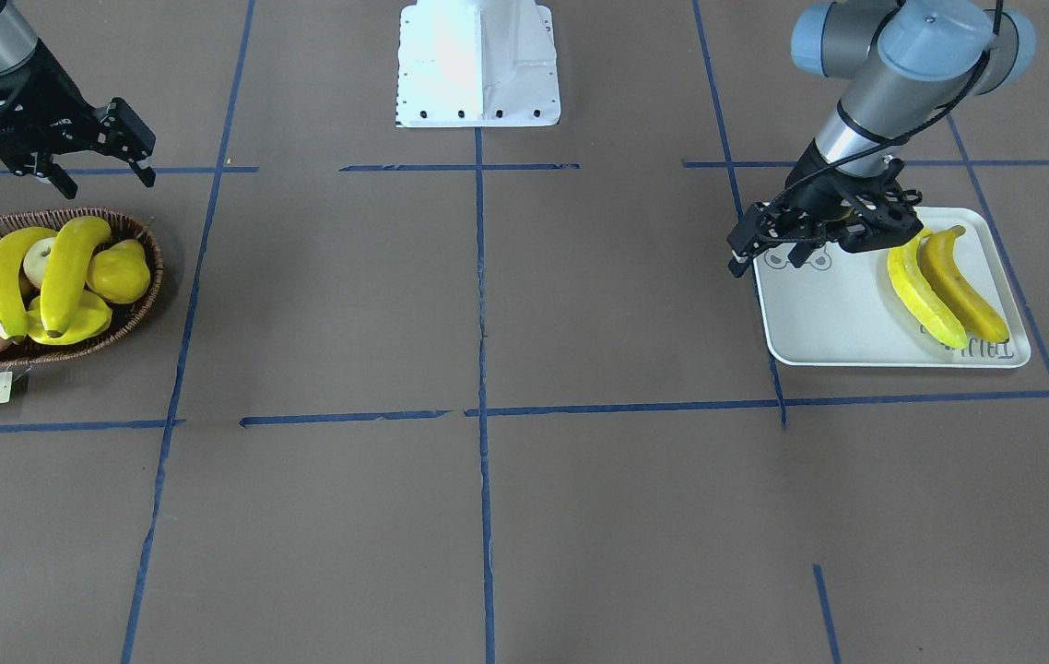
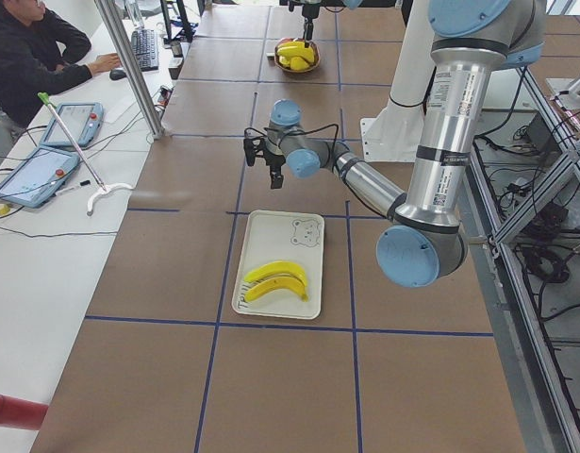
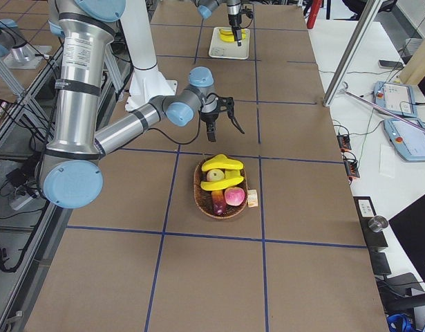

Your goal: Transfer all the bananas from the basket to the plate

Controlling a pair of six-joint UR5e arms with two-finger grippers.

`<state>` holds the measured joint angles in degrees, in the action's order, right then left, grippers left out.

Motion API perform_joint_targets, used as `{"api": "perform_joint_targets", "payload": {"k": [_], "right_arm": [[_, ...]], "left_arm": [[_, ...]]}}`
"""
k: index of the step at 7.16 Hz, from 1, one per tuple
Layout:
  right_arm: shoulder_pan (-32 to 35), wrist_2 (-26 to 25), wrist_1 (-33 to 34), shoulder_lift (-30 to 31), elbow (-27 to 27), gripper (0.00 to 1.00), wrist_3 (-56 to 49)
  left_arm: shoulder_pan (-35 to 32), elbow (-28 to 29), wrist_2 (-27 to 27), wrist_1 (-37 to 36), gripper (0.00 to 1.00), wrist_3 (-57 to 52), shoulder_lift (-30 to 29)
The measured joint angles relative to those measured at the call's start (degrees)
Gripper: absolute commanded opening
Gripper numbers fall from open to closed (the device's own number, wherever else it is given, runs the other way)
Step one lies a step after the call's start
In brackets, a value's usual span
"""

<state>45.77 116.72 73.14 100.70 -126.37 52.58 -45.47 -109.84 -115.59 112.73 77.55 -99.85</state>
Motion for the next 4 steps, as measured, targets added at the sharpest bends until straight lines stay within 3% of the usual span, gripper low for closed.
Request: {"api": "perform_joint_targets", "payload": {"k": [4], "right_arm": [[0.1,0.0,0.0,0.3,7.1,1.00,-4.2]], "left_arm": [[0.3,0.5,0.0,0.0,1.00,0.1,-1.1]]}}
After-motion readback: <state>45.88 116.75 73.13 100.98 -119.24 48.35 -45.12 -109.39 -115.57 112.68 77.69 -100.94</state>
